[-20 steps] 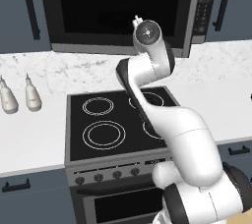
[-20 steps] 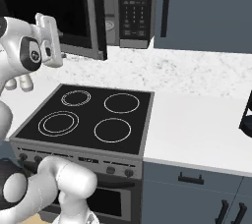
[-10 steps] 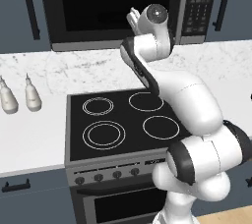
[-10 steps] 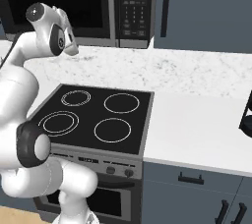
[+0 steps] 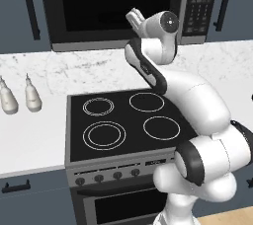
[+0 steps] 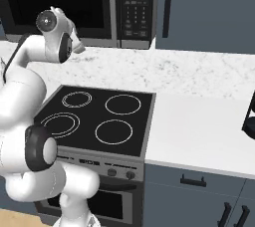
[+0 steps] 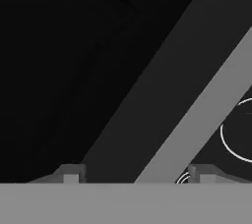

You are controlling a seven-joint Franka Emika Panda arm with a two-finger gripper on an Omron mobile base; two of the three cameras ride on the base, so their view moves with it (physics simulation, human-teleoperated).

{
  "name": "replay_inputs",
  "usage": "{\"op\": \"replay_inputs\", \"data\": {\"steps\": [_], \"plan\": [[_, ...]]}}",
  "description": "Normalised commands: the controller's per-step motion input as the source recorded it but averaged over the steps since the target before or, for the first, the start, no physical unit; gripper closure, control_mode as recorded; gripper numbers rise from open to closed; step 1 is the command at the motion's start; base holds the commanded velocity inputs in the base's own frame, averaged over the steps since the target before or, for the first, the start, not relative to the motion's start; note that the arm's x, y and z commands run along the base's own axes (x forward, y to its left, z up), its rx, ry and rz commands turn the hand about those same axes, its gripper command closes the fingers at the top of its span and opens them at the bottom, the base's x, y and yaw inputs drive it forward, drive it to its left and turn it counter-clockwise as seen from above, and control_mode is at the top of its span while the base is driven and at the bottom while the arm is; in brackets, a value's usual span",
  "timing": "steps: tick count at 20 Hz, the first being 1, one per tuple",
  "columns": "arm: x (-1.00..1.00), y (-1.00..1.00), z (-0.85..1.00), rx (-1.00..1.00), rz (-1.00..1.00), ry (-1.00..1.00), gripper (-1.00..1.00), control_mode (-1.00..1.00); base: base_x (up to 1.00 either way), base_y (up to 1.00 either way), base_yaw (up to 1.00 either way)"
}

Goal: Pick the garlic from the sink and place it in the bowl. Then pick the bowl and place it in the microwave. Then close the microwave door and press the start button.

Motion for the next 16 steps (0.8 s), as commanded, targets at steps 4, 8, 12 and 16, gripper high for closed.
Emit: {"op": "replay_inputs", "data": {"steps": [4,8,12,16], "plan": [[-1.0,-0.01,0.34,0.06,0.16,-0.23,-1.0,-1.0,0.0,0.0,0.0],[-1.0,-0.37,0.22,0.29,0.01,-0.03,-1.0,-1.0,0.0,0.0,0.0],[-1.0,-0.98,0.0,0.47,0.0,0.0,-1.0,-1.0,0.0,0.0,0.0],[-0.71,-1.0,0.01,0.42,0.0,0.0,1.0,-1.0,0.0,0.0,0.0]]}}
